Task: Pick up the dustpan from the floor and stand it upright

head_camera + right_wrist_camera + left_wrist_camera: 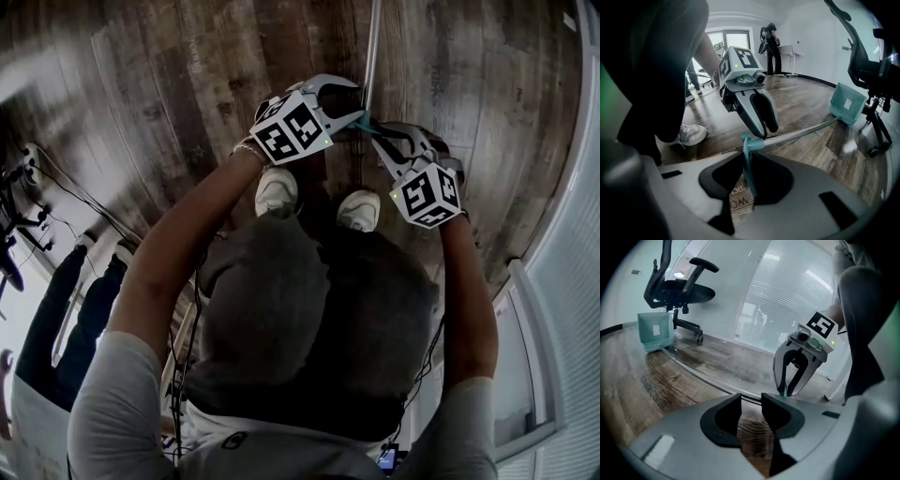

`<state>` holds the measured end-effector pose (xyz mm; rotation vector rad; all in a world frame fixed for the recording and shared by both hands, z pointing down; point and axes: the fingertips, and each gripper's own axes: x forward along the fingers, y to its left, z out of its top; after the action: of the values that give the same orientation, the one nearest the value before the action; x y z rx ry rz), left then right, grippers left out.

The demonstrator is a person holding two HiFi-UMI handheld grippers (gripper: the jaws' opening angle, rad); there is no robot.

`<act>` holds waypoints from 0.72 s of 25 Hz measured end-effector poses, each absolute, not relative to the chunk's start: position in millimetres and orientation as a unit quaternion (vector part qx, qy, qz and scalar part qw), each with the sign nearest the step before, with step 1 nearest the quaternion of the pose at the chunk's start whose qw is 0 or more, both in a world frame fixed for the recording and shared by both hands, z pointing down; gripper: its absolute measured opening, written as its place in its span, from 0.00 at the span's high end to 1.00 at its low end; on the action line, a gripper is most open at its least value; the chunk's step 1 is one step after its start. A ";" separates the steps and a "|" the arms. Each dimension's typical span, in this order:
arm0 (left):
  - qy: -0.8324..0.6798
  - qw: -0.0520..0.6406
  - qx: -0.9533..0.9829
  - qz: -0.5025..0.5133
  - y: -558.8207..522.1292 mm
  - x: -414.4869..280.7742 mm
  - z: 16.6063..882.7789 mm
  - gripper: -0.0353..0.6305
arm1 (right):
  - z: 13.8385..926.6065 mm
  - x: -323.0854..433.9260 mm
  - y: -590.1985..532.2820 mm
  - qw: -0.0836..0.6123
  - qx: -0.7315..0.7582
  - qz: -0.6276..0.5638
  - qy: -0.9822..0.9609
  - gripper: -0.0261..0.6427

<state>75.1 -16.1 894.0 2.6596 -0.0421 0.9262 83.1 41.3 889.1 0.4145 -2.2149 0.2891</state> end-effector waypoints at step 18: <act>-0.064 0.256 0.918 0.296 -8.2 54.8 670.5 0.77 | 650.7 60.7 52.3 0.369 0.147 0.173 -0.901 0.88</act>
<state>54.8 -8.2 670.5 2.4905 -0.1736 0.8042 60.7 52.3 650.7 0.3775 -2.3143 0.4451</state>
